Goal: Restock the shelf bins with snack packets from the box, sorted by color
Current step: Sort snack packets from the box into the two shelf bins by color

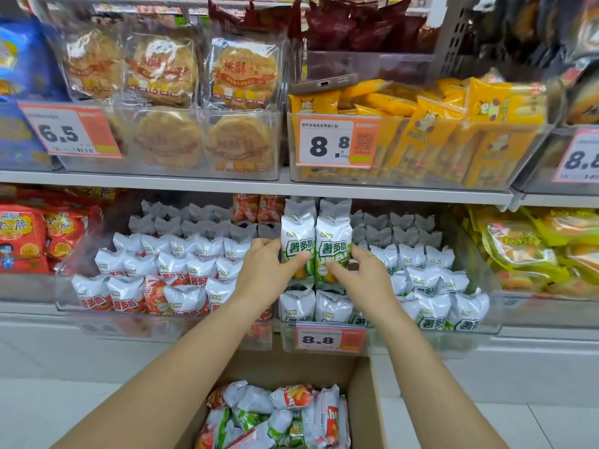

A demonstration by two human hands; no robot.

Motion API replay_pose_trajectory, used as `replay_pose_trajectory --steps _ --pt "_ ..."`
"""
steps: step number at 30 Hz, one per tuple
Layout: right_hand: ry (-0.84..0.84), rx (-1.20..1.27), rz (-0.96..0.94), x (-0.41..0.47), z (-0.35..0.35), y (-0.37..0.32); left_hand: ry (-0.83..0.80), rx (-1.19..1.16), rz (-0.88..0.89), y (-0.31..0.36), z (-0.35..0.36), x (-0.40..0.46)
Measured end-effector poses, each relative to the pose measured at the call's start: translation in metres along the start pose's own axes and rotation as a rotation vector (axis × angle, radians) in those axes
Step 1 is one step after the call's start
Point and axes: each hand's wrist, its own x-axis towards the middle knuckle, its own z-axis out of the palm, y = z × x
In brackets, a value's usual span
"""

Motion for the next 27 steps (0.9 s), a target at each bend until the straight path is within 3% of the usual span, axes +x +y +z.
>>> replay_pose_trajectory --steps 7,17,25,27 --pt "0.094 0.067 -0.003 -0.005 -0.008 -0.001 0.114 -0.203 0.034 0.007 -0.002 -0.006" --pt "0.048 0.007 -0.003 -0.008 -0.006 0.001 0.06 -0.054 -0.009 0.008 0.0 0.008" --pt "0.219 0.022 -0.116 -0.023 -0.011 -0.003 0.082 -0.367 -0.055 0.0 -0.005 -0.004" --pt "0.269 -0.008 -0.188 -0.04 -0.01 -0.005 0.155 -0.391 -0.002 0.0 -0.015 -0.018"
